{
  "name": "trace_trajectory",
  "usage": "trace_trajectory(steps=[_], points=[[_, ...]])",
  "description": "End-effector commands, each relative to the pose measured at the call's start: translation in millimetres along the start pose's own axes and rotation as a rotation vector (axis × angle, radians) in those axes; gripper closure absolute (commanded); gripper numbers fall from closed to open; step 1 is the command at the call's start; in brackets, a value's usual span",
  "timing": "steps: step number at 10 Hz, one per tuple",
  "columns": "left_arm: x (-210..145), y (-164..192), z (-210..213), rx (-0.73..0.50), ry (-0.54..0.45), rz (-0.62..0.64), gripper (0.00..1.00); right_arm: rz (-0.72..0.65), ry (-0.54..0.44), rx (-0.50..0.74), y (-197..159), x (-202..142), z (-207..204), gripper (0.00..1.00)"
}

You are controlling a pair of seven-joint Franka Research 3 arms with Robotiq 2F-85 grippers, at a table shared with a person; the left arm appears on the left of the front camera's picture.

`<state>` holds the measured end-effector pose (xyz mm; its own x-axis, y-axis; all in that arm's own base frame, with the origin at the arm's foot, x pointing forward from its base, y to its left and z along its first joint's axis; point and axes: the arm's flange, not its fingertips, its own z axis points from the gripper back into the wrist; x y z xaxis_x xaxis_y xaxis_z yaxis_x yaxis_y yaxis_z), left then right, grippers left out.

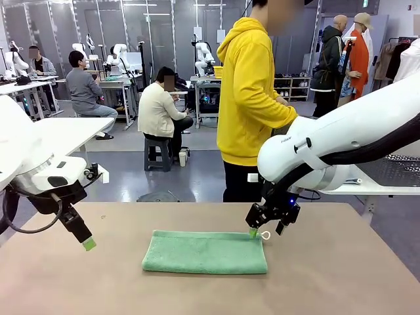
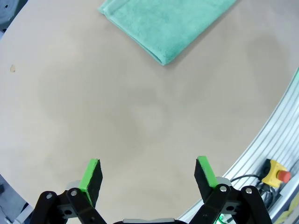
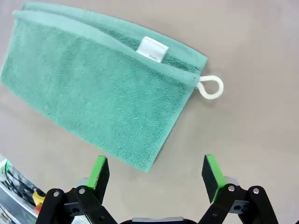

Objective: Fold the towels and place them in the basket.
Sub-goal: When a person lays out a Towel with hook on the table, fold it in half twice.

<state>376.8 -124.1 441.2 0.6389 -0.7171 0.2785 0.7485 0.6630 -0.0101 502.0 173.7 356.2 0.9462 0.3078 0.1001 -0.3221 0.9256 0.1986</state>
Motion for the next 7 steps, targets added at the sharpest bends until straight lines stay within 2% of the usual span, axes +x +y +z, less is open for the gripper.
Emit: trace_trajectory(steps=[1, 3, 7], points=[[5, 2, 1, 0.011, 0.001, 0.015, 0.00, -0.139, 0.001, -0.073, 8, 7, -16, 0.00], [5, 2, 1, 0.011, 0.001, 0.015, 0.00, -0.184, 0.040, -0.079, 7, 9, -35, 0.00], [5, 2, 1, 0.011, 0.001, 0.015, 0.00, -0.261, 0.044, -0.104, 7, 19, -63, 0.00]])
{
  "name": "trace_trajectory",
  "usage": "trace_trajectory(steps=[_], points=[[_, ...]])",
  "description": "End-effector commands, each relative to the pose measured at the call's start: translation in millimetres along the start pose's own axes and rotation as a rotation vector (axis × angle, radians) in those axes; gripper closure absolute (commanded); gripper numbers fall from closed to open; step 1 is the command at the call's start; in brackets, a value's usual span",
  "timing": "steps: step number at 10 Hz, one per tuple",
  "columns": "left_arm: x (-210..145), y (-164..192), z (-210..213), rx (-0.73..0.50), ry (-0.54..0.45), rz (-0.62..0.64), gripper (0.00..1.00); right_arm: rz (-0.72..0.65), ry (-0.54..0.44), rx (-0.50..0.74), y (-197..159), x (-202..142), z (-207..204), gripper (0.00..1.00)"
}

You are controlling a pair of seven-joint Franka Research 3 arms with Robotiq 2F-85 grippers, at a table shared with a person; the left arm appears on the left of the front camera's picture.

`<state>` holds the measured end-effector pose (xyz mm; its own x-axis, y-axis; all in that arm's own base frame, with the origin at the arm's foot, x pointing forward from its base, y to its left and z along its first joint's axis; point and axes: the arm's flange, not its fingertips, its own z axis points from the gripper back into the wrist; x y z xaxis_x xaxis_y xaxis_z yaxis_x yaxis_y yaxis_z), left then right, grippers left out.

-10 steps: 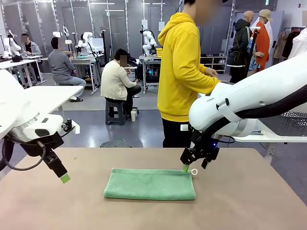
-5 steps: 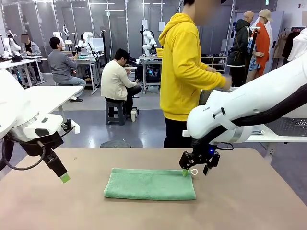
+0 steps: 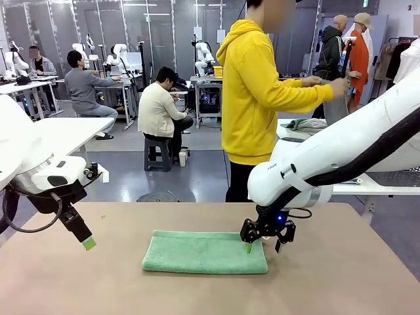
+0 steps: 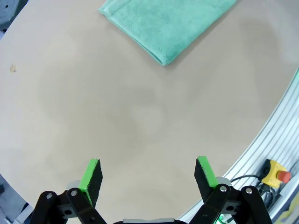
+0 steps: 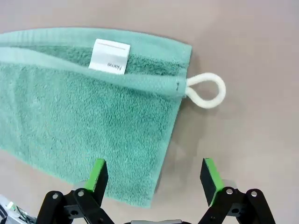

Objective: Fold the towels and place them in the basket.
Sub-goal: When a person lays out a Towel with hook on the table, fold it in half twice.

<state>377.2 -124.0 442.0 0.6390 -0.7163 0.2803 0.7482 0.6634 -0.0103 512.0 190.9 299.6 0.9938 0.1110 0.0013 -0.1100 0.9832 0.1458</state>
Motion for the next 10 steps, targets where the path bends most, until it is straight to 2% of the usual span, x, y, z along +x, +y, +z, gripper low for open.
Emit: trace_trajectory(steps=[1, 9, 10], points=[[5, 2, 0, 0.011, 0.003, 0.015, 0.00, -0.058, -0.025, -0.036, 8, 11, -6, 0.00], [5, 2, 0, 0.011, 0.003, 0.015, 0.00, -0.120, -0.027, -0.041, 10, 18, -22, 0.00], [5, 2, 0, 0.011, 0.003, 0.015, 0.00, -0.118, -0.026, -0.042, 10, 18, -22, 0.29]])
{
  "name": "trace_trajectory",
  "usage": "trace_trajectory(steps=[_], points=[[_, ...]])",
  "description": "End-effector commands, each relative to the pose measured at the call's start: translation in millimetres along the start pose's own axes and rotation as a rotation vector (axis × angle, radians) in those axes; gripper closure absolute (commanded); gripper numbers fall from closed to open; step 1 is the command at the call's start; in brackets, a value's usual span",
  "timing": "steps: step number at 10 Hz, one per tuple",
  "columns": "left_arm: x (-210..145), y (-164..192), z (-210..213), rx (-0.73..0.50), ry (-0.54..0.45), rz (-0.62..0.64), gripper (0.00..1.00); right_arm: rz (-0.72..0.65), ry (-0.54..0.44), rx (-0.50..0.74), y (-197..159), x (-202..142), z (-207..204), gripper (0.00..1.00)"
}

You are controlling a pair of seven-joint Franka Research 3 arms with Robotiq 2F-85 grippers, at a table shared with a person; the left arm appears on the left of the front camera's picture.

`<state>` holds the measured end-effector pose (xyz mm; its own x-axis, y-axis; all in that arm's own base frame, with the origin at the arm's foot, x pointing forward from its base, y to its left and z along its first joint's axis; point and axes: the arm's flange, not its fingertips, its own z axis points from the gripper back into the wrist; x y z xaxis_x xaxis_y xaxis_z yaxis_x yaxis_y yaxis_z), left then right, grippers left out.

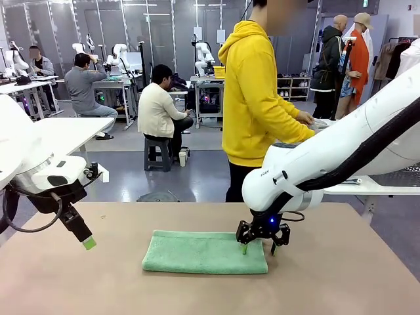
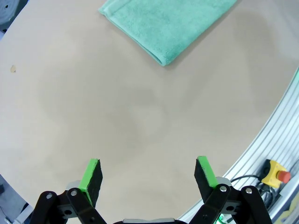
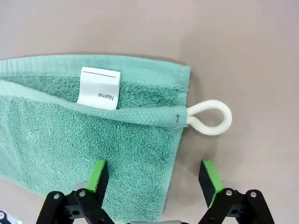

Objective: Fold the towels and place them in the basket.
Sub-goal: When a person lays out a Towel with hook on the table, fold it in half twice.

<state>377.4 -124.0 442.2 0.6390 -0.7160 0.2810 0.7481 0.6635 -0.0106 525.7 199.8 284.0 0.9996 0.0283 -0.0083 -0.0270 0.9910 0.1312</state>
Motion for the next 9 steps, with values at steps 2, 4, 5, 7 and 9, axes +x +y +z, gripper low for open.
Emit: trace_trajectory(steps=[2, 4, 5, 7, 9], points=[[5, 1, 0, 0.011, 0.003, 0.015, 0.00, -0.034, -0.018, -0.026, 5, 3, -7, 0.77], [5, 1, 0, 0.011, 0.003, 0.015, 0.00, -0.029, -0.014, -0.021, 6, 3, -6, 1.00], [5, 1, 0, 0.011, 0.003, 0.015, 0.00, -0.030, -0.015, -0.024, 7, 3, -6, 1.00], [5, 1, 0, 0.011, 0.003, 0.015, 0.00, -0.024, -0.021, -0.040, 12, 2, -4, 1.00], [5, 1, 0, 0.011, 0.003, 0.015, 0.00, -0.027, -0.024, -0.081, 19, 0, 3, 1.00]])
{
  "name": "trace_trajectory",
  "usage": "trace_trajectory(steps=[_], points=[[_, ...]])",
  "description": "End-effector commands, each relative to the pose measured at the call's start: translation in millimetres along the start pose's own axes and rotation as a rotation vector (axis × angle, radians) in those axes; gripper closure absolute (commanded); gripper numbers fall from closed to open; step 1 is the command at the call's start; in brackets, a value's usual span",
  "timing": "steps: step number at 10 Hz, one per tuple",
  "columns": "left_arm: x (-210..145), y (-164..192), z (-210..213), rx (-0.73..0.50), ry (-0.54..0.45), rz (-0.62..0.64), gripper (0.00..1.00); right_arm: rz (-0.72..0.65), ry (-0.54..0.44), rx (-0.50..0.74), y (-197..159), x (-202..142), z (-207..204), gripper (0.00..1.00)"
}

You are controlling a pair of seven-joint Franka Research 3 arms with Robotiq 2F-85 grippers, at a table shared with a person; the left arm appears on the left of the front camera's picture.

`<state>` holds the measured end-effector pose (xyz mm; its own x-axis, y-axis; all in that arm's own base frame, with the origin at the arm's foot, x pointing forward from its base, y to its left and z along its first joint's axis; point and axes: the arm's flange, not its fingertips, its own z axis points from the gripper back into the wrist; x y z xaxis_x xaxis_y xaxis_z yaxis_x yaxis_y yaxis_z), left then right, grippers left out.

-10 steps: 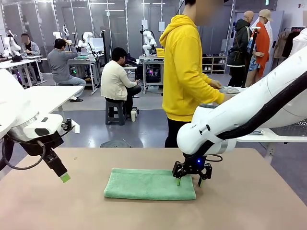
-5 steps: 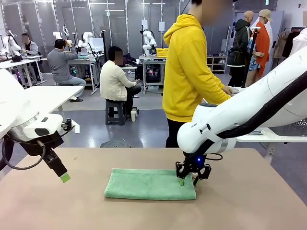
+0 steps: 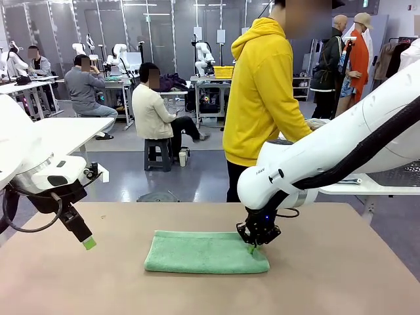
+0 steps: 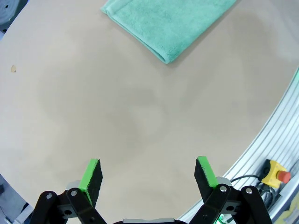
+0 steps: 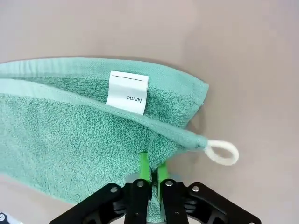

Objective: Fold the towels and place them in the basket.
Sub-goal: When a person lays out a Towel with hook on the table, fold it in half twice.

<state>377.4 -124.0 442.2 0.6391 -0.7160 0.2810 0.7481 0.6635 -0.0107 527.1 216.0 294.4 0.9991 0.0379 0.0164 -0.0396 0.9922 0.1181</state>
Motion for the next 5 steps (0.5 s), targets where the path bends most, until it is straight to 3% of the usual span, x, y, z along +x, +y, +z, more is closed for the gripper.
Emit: trace_trajectory(steps=[1, 5], points=[[5, 1, 0, 0.011, 0.003, 0.015, 0.00, -0.040, -0.006, -0.099, 6, -4, 0, 1.00], [5, 1, 0, 0.011, 0.003, 0.015, 0.00, -0.027, 0.005, -0.087, -1, -1, 14, 1.00]])
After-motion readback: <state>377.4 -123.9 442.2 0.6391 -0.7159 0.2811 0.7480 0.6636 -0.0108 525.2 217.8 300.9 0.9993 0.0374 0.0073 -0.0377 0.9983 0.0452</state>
